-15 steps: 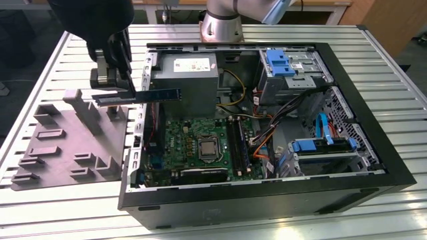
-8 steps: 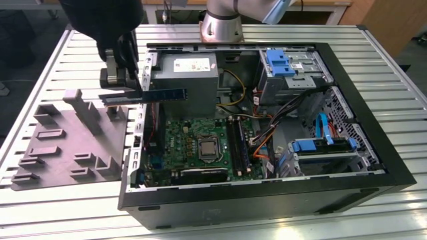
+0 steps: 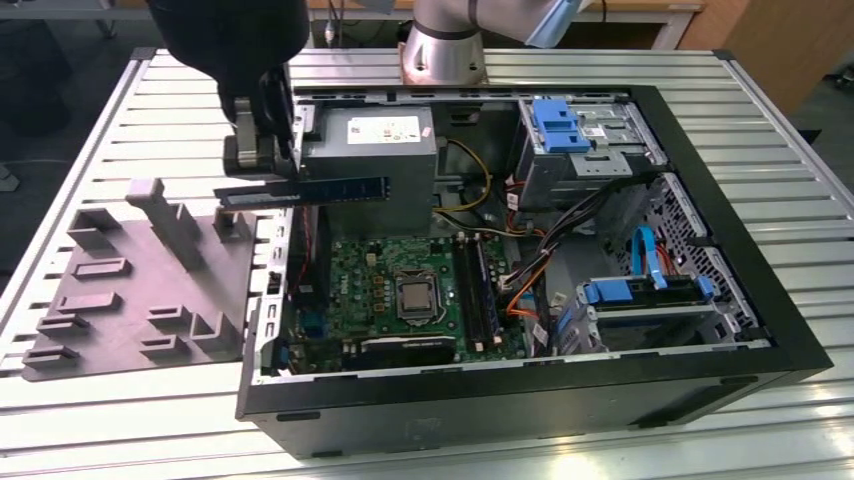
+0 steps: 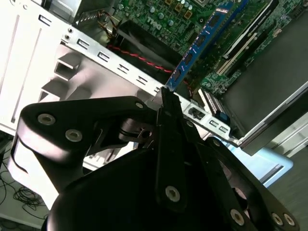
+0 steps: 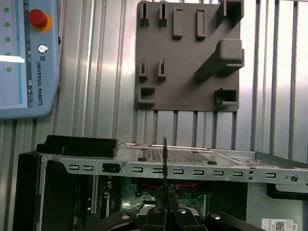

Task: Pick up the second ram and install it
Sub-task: 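Pick up the second ram and move it above second insertion slot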

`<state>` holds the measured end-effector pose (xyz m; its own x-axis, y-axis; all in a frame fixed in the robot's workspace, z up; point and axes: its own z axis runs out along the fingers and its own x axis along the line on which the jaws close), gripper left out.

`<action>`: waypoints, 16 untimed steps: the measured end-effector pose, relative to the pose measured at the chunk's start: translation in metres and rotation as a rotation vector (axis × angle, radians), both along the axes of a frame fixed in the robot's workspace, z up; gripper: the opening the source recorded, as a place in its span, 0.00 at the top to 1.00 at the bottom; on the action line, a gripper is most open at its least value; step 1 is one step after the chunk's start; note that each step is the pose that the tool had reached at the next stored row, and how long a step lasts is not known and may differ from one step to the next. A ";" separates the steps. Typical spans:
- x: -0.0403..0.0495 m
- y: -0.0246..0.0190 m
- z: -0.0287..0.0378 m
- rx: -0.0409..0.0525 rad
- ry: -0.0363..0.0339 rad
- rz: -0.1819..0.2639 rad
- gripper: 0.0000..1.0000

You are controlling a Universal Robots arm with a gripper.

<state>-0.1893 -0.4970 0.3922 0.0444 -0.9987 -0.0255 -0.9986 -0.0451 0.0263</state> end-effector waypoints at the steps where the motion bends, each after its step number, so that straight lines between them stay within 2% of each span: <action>1: 0.0016 0.0000 -0.0001 0.0001 -0.0001 0.000 0.89; 16: 0.0242 0.0002 -0.0003 0.0001 0.0000 0.000 0.89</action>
